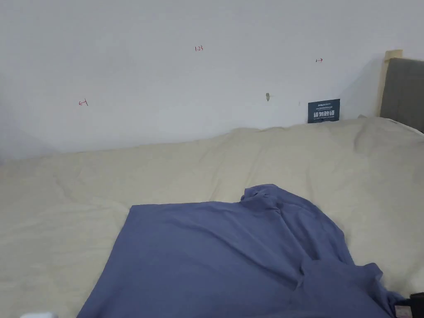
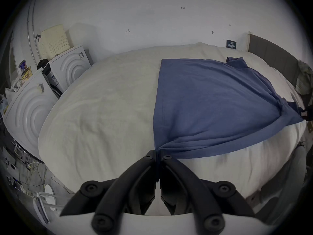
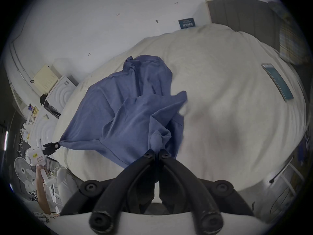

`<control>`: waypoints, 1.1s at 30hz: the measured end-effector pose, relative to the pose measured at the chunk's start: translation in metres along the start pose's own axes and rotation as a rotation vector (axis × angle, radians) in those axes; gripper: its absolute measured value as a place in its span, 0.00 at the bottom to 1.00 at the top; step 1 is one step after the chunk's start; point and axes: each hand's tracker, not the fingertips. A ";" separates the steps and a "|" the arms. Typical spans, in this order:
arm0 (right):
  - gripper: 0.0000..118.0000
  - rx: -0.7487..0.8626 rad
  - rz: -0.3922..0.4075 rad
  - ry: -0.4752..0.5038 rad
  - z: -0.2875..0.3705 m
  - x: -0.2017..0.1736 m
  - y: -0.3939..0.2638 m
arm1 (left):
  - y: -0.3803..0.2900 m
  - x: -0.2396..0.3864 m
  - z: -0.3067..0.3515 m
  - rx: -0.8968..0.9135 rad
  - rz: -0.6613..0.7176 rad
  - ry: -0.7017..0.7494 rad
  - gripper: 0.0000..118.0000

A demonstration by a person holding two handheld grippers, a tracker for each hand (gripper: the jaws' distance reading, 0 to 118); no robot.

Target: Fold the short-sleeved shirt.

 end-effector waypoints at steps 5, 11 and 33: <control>0.01 0.006 0.006 -0.020 0.006 0.002 -0.011 | -0.009 0.004 0.017 0.014 0.011 -0.011 0.03; 0.62 0.011 0.075 -0.083 -0.001 -0.005 -0.002 | -0.004 0.004 0.018 0.031 -0.010 -0.011 0.52; 0.00 0.286 0.142 0.019 0.038 -0.055 0.056 | 0.096 0.062 0.050 0.254 0.072 -0.203 0.00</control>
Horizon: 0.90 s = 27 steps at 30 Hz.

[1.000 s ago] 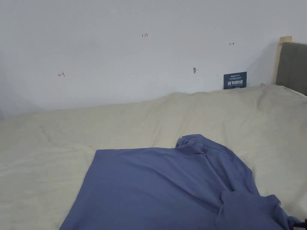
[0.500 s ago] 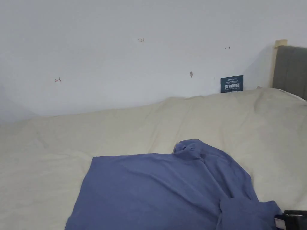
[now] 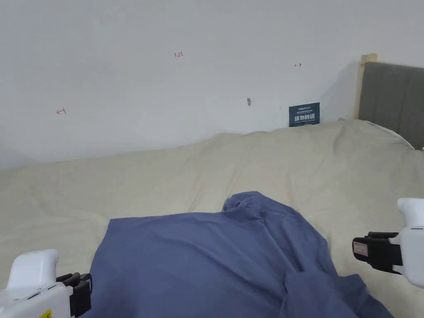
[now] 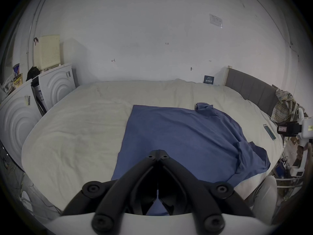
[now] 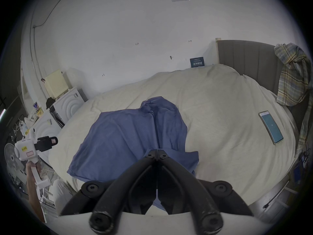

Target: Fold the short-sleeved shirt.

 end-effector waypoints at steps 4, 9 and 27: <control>0.00 -0.041 0.026 -0.004 -0.029 -0.001 0.011 | 0.009 0.002 -0.014 -0.003 -0.031 0.016 0.00; 0.00 -0.115 0.051 -0.010 -0.083 0.001 0.040 | 0.024 -0.005 -0.046 -0.023 -0.016 0.017 0.00; 0.82 -0.438 0.141 -0.176 -0.340 0.023 0.145 | 0.064 -0.025 -0.151 -0.090 -0.046 0.075 0.00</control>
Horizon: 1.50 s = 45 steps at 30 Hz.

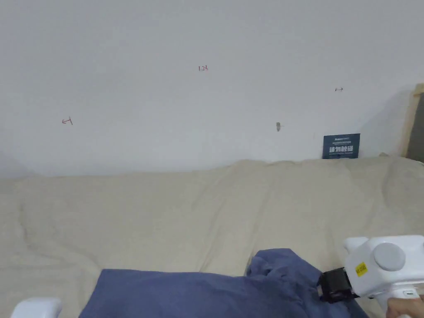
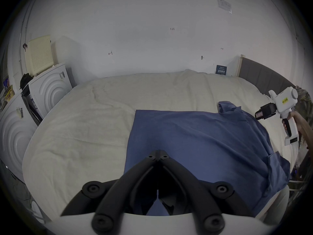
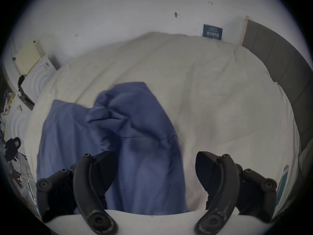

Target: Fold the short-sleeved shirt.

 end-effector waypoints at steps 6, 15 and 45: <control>0.82 0.019 -0.076 0.016 -0.025 0.007 0.012 | 0.002 -0.004 -0.019 -0.019 0.004 0.007 0.00; 0.77 -0.027 -0.059 -0.033 -0.058 0.001 0.013 | 0.000 0.004 -0.039 -0.054 -0.026 0.023 0.00; 0.03 0.099 -0.078 -0.050 0.002 -0.009 0.003 | 0.097 -0.063 -0.248 -0.262 0.042 -0.012 0.90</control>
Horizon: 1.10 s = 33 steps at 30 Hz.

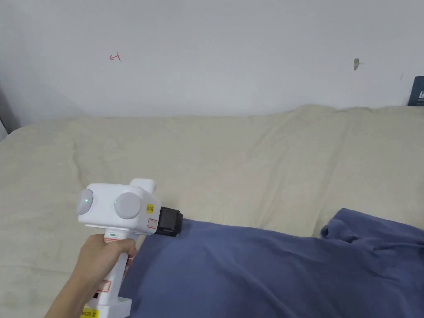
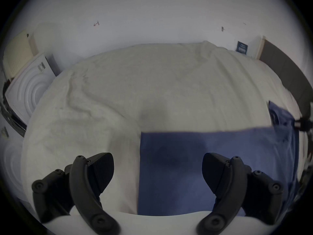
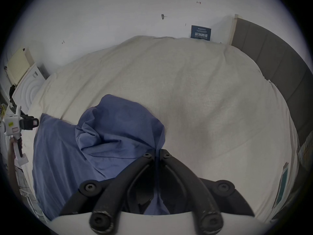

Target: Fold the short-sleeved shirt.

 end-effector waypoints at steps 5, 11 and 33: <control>0.03 -0.008 -0.011 0.004 -0.004 0.001 0.001 | -0.001 0.001 -0.037 -0.079 0.011 0.029 0.90; 0.03 -0.020 -0.015 -0.001 -0.009 0.001 0.002 | -0.007 0.015 -0.022 -0.041 -0.016 0.033 0.65; 0.03 0.090 -0.068 0.076 0.047 0.007 0.024 | 0.016 0.026 0.129 0.173 -0.086 -0.028 0.03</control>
